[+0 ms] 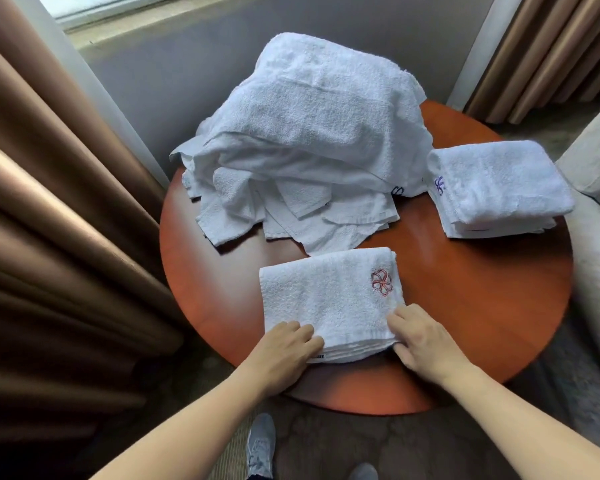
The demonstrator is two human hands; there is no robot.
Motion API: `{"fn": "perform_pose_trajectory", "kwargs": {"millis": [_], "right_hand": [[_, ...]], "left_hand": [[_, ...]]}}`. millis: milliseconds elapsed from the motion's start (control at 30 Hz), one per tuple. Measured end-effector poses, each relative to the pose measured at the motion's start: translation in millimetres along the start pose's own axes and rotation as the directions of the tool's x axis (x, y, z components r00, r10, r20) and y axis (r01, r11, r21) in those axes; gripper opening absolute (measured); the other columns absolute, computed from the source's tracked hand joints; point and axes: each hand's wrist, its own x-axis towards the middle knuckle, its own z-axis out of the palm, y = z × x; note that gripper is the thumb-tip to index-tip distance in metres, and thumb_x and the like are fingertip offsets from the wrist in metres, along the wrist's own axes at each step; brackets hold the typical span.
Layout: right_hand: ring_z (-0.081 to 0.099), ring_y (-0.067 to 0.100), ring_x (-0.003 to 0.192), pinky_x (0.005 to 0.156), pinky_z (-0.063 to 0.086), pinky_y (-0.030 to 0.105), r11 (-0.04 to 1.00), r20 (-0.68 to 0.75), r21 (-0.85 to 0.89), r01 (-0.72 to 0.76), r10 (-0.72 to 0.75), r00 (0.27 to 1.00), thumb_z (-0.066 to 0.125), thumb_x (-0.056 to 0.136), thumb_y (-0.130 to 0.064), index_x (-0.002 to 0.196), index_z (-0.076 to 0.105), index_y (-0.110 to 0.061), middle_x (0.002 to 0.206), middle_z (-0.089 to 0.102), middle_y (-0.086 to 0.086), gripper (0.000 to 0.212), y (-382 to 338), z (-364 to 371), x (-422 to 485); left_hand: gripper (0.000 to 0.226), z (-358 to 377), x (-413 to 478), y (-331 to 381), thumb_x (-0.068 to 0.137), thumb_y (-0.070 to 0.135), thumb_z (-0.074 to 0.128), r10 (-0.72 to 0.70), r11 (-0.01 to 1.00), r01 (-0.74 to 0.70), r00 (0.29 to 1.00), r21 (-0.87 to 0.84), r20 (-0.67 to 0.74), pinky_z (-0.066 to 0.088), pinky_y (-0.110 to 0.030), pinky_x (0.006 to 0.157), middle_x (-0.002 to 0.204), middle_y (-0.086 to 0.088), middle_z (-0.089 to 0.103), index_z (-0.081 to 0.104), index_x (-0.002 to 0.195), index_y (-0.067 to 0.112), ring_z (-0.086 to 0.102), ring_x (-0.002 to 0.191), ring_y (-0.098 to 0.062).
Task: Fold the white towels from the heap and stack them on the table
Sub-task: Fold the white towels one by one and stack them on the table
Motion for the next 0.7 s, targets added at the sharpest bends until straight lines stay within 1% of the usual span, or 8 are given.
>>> {"fn": "perform_pose_trajectory", "kwargs": {"millis": [167,233,300,367,467,533,600,700], "right_hand": [[0.035,0.012,0.064,0.052,0.028,0.024,0.993,-0.022,0.054,-0.107,0.108,0.994,0.062,0.051,-0.004,0.067,0.03,-0.025,0.06,0.042,-0.006,0.042,-1.9,3.7,5.7],[0.045,0.015,0.058,0.053,0.029,0.026,0.992,0.005,-0.042,-0.116,0.116,0.993,0.061,0.059,-0.03,0.059,0.038,-0.024,0.056,0.044,-0.008,0.025,-0.1,-3.2,8.1],[0.051,0.019,0.06,0.057,0.034,0.029,0.974,0.045,-0.109,-0.198,0.203,0.978,0.048,0.068,-0.059,0.052,0.039,-0.026,0.057,0.046,-0.008,0.038,-1.8,-8.8,13.6],[0.053,0.021,0.077,0.067,0.039,0.033,0.902,0.116,-0.08,-0.425,0.432,0.894,0.042,0.078,-0.07,0.05,0.04,-0.024,0.069,0.049,-0.005,0.054,-3.7,-13.0,23.1],[0.056,0.029,0.098,0.074,0.036,0.033,0.671,0.247,0.098,-0.735,0.699,0.671,0.064,0.079,-0.059,0.063,0.046,-0.017,0.091,0.055,0.005,0.048,-3.8,-14.4,35.9],[0.057,0.031,0.105,0.075,0.038,0.033,0.505,0.302,0.194,-0.841,0.785,0.541,0.076,0.07,-0.055,0.086,0.051,-0.013,0.109,0.06,0.012,0.051,-2.3,-12.2,40.1],[0.054,0.03,0.115,0.082,0.041,0.032,0.364,0.338,0.299,-0.882,0.824,0.455,0.083,0.065,-0.048,0.112,0.052,-0.007,0.124,0.057,0.014,0.07,-1.3,-12.2,42.7],[0.05,0.028,0.123,0.089,0.04,0.029,0.247,0.392,0.354,-0.902,0.836,0.383,0.086,0.067,-0.037,0.133,0.043,-0.003,0.134,0.052,0.013,0.086,1.2,-10.8,46.8]], "left_hand": [[0.01,-0.6,7.3,1.3,0.067,0.016,0.04,-0.103,0.995,0.103,0.994,0.001,0.025,0.02,-0.023,0.043,0.057,0.002,0.045,0.047,0.06,0.018,0.046,0.042,-0.019],[0.017,-7.6,8.9,2.1,0.073,0.031,0.04,-0.152,0.982,0.17,0.973,-0.088,0.176,0.023,-0.024,0.046,0.064,0.002,0.049,0.044,0.062,0.019,0.052,0.05,-0.021],[0.047,-18.2,15.6,1.4,0.081,0.061,0.03,-0.241,0.95,0.289,0.921,-0.122,0.305,0.031,-0.028,0.055,0.073,0.003,0.055,0.045,0.065,0.02,0.056,0.068,-0.02],[0.06,-23.2,24.8,0.1,0.091,0.065,0.024,-0.399,0.879,0.459,0.855,-0.126,0.331,0.034,-0.032,0.061,0.073,0.002,0.054,0.043,0.062,0.016,0.056,0.077,-0.021],[0.043,-22.3,33.2,-0.7,0.09,0.05,0.052,-0.696,0.654,0.738,0.673,-0.167,0.249,0.038,-0.033,0.068,0.078,0.0,0.055,0.045,0.064,0.016,0.056,0.089,-0.026],[0.04,-20.2,33.0,-4.4,0.075,0.052,0.07,-0.855,0.422,0.878,0.469,-0.228,0.222,0.04,-0.034,0.078,0.091,0.0,0.052,0.051,0.083,0.018,0.051,0.101,-0.025],[0.067,-17.1,33.7,-9.3,0.064,0.054,0.08,-0.912,0.193,0.942,0.276,-0.275,0.303,0.037,-0.037,0.094,0.113,-0.003,0.047,0.05,0.11,0.015,0.042,0.116,-0.026],[0.098,-15.6,40.8,-19.7,0.06,0.046,0.087,-0.92,0.032,0.891,0.203,-0.452,0.336,0.03,-0.036,0.107,0.136,-0.01,0.041,0.038,0.136,0.009,0.036,0.131,-0.026]]}}
